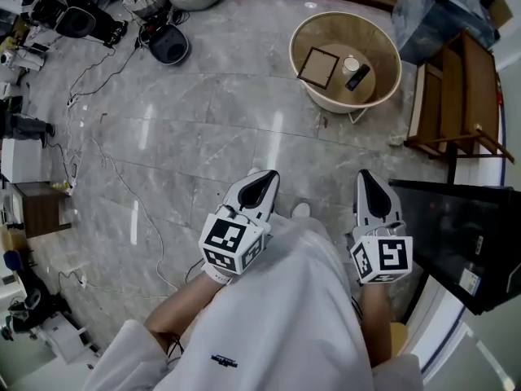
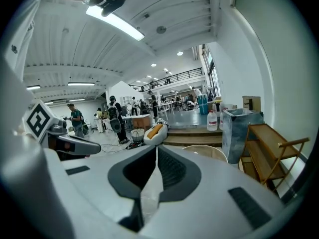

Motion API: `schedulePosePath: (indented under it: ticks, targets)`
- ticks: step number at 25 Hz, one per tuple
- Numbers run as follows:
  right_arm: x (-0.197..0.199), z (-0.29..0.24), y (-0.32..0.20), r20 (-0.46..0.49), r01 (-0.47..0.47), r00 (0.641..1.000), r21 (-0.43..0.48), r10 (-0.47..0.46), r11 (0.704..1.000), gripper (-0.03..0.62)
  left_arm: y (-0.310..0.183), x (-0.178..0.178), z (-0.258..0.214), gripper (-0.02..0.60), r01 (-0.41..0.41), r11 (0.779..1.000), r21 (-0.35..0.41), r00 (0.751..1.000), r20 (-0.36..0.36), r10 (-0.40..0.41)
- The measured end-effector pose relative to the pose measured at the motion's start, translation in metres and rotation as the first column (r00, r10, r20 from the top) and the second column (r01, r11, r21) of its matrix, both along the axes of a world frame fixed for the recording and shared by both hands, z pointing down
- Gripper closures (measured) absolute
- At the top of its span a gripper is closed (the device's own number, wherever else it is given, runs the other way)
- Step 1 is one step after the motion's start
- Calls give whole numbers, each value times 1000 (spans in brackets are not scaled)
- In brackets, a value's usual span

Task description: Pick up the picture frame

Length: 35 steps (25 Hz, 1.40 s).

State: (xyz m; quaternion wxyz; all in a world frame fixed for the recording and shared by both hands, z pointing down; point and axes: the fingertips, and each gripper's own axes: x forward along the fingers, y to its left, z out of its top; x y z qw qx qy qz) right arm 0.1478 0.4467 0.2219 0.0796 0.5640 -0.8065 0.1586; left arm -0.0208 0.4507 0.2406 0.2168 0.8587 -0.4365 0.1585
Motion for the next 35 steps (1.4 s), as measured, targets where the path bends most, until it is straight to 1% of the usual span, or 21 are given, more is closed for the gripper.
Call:
schedulePosePath:
  ticks: [4,8,11,14,18,23,26,30,35]
  targets:
    - [11,11,-25,9,-7,1000,-10,7,1000,585,-21,11,12,578,-1,1000,-18,1000,-1,1]
    - [10,21,-64,5,6,1000,-23,-6,1000,585,-58,11,18,578,13,1000,-25,1000,-13,-13]
    - [8,20,-105,-4,6,1000,-20,-6,1000,585,-101,12,20,578,7,1000,-22,1000,-21,-7]
    - [7,23,-151,-10,7,1000,-37,-7,999,585,-149,12,22,578,3,1000,-29,1000,-26,-4]
    - [0,26,-226,-23,23,999,-74,-25,997,585,-223,6,22,578,7,999,-44,999,-32,-8]
    - [-13,21,-322,-50,41,998,-81,-45,996,585,-310,-3,25,578,3,997,-72,999,-42,-6]
    - [-20,23,-370,-59,46,997,-86,-52,995,585,-355,-4,24,578,-13,997,-71,999,-47,10]
    - [-25,24,-415,-71,61,995,-90,-67,994,585,-396,-1,22,578,-27,997,-68,998,-57,23]
    - [-22,29,-448,-77,88,992,-99,-96,991,585,-427,9,22,578,-25,997,-69,998,-59,21]
